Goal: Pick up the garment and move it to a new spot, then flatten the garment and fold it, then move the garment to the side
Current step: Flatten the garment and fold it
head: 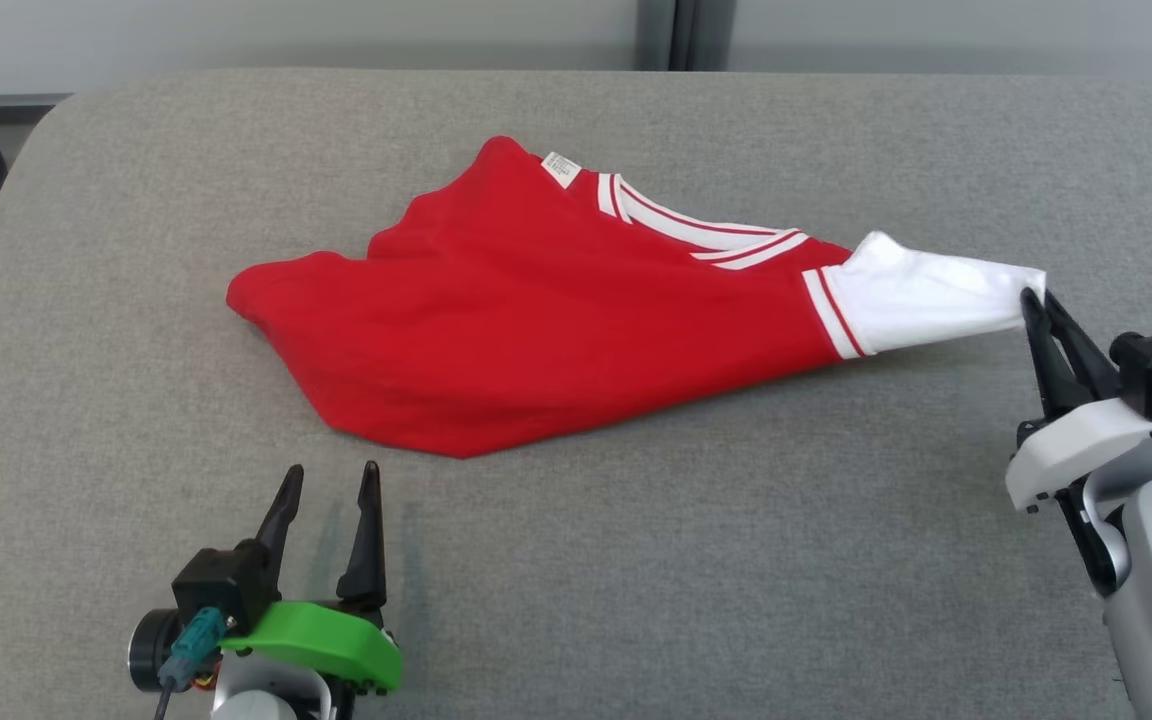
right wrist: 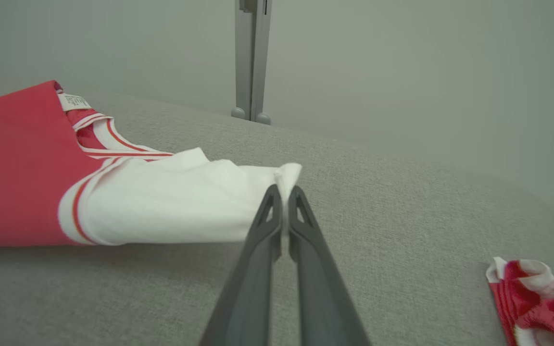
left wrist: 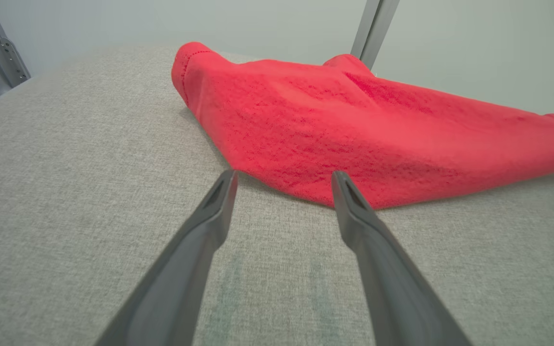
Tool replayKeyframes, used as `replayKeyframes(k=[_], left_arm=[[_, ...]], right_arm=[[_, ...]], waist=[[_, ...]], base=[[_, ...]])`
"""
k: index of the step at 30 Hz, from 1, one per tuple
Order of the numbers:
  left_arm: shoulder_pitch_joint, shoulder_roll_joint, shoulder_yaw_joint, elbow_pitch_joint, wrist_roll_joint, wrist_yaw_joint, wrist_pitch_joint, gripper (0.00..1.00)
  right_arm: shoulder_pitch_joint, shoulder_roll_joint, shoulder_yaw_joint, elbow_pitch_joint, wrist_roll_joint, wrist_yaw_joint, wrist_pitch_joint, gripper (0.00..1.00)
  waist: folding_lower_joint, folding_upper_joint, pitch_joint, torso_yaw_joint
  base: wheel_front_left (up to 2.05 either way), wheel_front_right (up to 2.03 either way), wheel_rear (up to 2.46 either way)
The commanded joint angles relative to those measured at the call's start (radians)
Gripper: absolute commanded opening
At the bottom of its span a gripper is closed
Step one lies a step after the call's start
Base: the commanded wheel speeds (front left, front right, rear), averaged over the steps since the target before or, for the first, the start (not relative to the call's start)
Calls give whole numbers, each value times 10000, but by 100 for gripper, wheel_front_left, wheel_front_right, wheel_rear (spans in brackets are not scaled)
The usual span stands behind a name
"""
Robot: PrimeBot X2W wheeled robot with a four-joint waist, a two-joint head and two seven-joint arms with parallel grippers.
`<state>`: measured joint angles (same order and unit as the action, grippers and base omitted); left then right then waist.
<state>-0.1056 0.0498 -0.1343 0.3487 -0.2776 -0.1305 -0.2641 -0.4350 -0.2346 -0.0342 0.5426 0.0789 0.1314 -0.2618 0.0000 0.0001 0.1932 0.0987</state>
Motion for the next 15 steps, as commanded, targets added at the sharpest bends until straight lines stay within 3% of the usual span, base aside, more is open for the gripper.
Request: replayKeyframes(k=[1,5,6,7,8,15], left_arm=[[-144,27,10,-50,132,-7,2,100],[-212,29,-33,-45,117,-7,2,100],[-206,29,-55,-42,101,-7,2,100],[-198,29,-75,-48,83,-7,2,100],[-189,27,-106,-58,60,-7,0,100],[-39,27,-86,-63,33,-7,1,100]], right_arm=[[236,31,-247,-206,-142,-16,-42,0],[425,320,-569,-690,-466,-16,-44,0],[464,390,-636,-584,-488,-16,-42,18],[495,441,-694,-429,-551,-16,-42,53],[461,445,-761,-352,-633,-16,-42,100],[742,913,-1189,-395,-1257,-16,-44,100]], waist=[[0,-1,37,-101],[0,-1,-3,-263],[0,-1,-18,-283],[0,-1,-37,-301],[0,-1,-59,-312],[0,-1,-123,-355]], base=[[0,0,0],[0,0,0],[0,0,0],[0,0,0],[0,0,0],[0,0,0]])
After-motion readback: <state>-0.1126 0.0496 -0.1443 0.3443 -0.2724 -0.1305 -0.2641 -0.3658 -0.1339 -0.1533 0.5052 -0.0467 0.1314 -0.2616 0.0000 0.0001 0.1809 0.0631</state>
